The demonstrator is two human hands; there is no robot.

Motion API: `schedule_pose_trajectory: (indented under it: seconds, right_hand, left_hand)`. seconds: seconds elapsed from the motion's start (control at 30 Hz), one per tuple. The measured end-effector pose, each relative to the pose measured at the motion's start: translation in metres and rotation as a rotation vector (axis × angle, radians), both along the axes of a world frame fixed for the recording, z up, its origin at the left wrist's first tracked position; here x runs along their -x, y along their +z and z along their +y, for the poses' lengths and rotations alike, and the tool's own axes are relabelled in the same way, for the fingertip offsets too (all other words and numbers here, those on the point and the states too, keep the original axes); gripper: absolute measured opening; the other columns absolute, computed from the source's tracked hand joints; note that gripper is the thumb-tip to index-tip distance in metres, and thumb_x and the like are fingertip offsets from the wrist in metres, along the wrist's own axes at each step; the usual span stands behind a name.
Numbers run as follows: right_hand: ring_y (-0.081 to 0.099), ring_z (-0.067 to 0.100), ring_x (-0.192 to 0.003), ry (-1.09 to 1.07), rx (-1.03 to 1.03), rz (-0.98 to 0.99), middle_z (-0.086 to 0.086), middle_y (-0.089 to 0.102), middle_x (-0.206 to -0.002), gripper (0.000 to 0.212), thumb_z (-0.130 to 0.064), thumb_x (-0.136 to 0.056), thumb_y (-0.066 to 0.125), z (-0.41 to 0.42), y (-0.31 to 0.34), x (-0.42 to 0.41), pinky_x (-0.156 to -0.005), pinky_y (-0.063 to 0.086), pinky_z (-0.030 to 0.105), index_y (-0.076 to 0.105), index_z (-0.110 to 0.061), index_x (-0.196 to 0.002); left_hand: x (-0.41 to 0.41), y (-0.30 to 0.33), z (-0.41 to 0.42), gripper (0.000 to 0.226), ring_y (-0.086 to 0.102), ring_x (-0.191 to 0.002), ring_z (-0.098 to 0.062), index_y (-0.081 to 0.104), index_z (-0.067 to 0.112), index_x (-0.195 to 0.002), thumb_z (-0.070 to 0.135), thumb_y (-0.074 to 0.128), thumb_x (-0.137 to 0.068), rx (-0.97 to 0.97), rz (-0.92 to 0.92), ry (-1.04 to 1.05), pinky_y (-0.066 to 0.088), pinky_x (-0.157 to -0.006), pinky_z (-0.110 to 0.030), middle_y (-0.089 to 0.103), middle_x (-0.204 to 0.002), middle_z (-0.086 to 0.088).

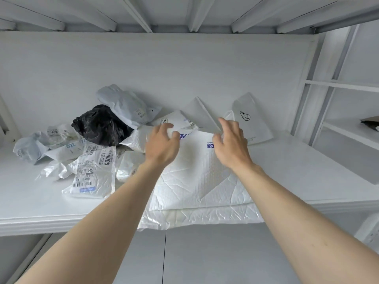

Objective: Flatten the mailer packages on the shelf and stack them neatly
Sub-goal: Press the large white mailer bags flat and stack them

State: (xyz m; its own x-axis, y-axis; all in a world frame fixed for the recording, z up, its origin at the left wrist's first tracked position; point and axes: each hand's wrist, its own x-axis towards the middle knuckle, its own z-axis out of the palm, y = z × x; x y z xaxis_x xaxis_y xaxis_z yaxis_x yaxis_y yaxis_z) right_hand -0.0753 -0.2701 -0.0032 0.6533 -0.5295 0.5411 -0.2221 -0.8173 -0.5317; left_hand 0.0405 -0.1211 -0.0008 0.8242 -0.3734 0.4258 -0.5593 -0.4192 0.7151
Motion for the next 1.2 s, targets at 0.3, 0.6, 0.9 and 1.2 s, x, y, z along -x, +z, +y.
schedule_pose_trajectory:
  seconds: [0.3,0.6,0.9,1.2]
  right_hand:
    - [0.028,0.021,-0.142,0.023,-0.069,0.232,0.001,0.035,-0.151,0.051,-0.036,-0.1,0.033,-0.006,-0.035,-0.046,-0.115,0.019,0.045,0.026,-0.031,-0.15]
    - [-0.019,0.022,-0.149,-0.058,0.043,0.477,-0.002,-0.014,-0.163,0.061,-0.054,-0.101,0.017,-0.013,-0.099,-0.054,-0.118,-0.014,0.047,-0.008,-0.038,-0.154]
    - [-0.021,0.023,-0.148,-0.096,0.099,0.476,-0.001,-0.017,-0.163,0.06,-0.054,-0.101,0.014,-0.014,-0.105,-0.057,-0.118,-0.014,0.05,-0.011,-0.039,-0.153]
    - [-0.021,0.023,-0.148,-0.1,0.095,0.51,-0.002,-0.017,-0.163,0.059,-0.054,-0.1,0.012,-0.014,-0.106,-0.058,-0.117,-0.014,0.05,-0.009,-0.04,-0.153]
  left_hand:
    - [0.003,-0.068,-0.043,0.064,0.01,-0.15,-0.015,0.023,0.035,-0.153,0.04,0.024,-0.089,-0.214,-0.228,-0.143,0.012,-0.12,-0.04,0.024,-0.16,0.005]
    - [-0.01,-0.105,-0.046,0.055,-0.01,-0.15,-0.016,0.01,0.044,-0.153,0.04,0.023,-0.099,-0.444,-0.142,-0.083,-0.006,-0.121,-0.04,-0.004,-0.164,0.003]
    - [-0.012,-0.106,-0.048,0.054,-0.019,-0.149,-0.017,-0.001,0.045,-0.153,0.046,0.014,-0.101,-0.537,-0.154,-0.087,-0.011,-0.12,-0.045,-0.015,-0.163,0.004]
    - [-0.014,-0.106,-0.05,0.053,-0.009,-0.15,-0.019,0.008,0.044,-0.152,0.045,0.017,-0.1,-0.569,-0.151,-0.07,-0.004,-0.12,-0.047,-0.004,-0.164,0.002]
